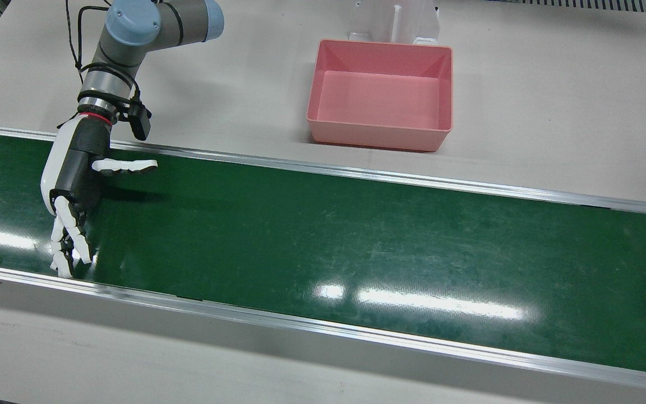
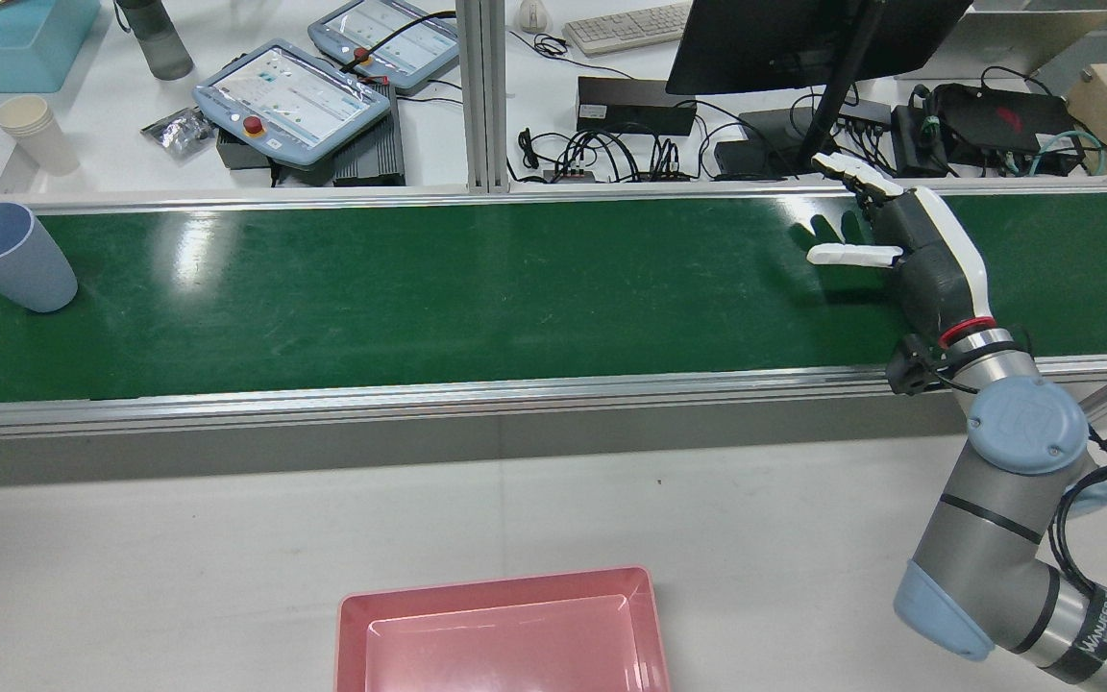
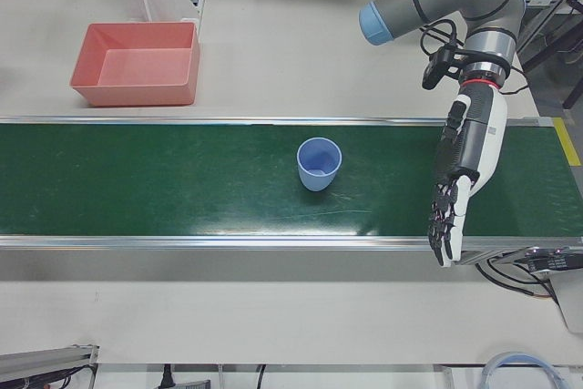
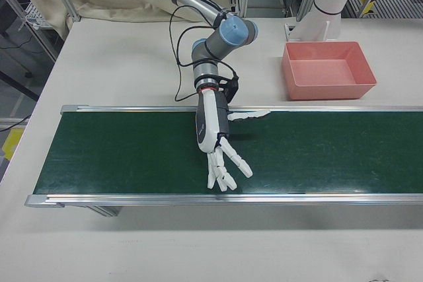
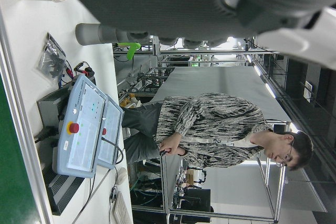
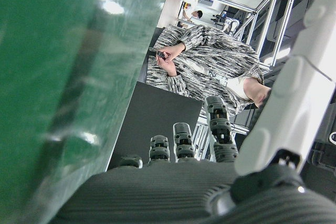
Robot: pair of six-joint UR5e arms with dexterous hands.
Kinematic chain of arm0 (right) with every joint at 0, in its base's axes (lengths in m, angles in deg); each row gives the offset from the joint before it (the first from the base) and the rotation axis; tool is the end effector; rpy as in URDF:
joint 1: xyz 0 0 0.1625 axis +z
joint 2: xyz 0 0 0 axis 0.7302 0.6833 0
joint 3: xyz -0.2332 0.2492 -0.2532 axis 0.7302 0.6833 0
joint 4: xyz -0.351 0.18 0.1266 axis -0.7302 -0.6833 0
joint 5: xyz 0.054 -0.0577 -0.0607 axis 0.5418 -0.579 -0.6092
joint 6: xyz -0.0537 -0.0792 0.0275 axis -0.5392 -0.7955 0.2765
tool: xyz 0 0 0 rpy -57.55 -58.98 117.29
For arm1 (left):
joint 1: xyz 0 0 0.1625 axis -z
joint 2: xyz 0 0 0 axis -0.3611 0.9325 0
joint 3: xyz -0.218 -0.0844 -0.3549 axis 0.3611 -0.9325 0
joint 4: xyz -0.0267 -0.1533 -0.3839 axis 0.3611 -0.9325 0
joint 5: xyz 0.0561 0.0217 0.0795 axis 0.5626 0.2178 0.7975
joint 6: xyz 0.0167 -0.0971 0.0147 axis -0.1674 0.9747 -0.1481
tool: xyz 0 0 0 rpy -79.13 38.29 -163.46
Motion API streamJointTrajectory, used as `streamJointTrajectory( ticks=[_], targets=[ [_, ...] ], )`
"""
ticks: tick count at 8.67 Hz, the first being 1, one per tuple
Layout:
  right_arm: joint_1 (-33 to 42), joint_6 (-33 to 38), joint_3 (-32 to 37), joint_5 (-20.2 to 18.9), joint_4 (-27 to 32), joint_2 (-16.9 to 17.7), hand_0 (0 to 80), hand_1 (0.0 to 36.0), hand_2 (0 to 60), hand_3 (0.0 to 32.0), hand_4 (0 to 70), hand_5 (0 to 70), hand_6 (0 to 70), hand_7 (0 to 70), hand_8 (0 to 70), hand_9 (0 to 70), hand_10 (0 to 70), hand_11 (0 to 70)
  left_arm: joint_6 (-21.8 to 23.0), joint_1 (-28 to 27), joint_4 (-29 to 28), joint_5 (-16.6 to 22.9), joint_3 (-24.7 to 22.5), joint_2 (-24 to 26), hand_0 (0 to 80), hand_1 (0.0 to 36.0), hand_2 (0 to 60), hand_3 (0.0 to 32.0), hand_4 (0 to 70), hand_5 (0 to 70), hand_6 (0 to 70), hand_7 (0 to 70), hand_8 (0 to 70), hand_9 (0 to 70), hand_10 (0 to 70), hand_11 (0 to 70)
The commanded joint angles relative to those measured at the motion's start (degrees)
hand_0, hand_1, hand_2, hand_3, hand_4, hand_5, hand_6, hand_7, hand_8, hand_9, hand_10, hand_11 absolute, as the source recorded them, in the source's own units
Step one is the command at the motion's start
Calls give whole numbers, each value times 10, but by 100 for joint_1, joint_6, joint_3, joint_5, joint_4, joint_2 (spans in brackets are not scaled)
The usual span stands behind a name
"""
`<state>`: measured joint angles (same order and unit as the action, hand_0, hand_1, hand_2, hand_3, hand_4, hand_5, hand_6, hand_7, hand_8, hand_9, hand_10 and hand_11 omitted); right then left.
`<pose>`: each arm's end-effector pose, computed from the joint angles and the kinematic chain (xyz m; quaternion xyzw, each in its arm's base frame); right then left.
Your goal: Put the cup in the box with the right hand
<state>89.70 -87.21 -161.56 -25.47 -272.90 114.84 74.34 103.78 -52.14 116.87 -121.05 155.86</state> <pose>-0.2402 -0.4986 0.4863 0.0874 -0.7291 0.6690 0.1148 -0.0402 -0.5567 0.5448 -0.1166 0.7340 -0.6565 0.1287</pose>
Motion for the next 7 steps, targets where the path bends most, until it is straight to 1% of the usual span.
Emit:
streamJointTrajectory(
  ticks=[1, 6, 7],
  targets=[
    [0, -5, 25, 8, -2, -5, 476, 107, 0, 20, 64, 38, 44, 213, 55, 98, 2, 14, 0, 0, 0, 0, 0, 0, 0, 0, 0, 0, 0, 0, 0, 0, 0, 0, 0, 0],
    [0, -22, 34, 8, 7, -22, 476, 106, 0, 10, 83, 37, 46, 221, 56, 102, 5, 17, 0, 0, 0, 0, 0, 0, 0, 0, 0, 0, 0, 0, 0, 0, 0, 0, 0, 0],
    [0, -22, 51, 8, 7, -31, 475, 106, 0, 2, 89, 37, 48, 225, 57, 103, 6, 19, 0, 0, 0, 0, 0, 0, 0, 0, 0, 0, 0, 0, 0, 0, 0, 0, 0, 0]
  ],
)
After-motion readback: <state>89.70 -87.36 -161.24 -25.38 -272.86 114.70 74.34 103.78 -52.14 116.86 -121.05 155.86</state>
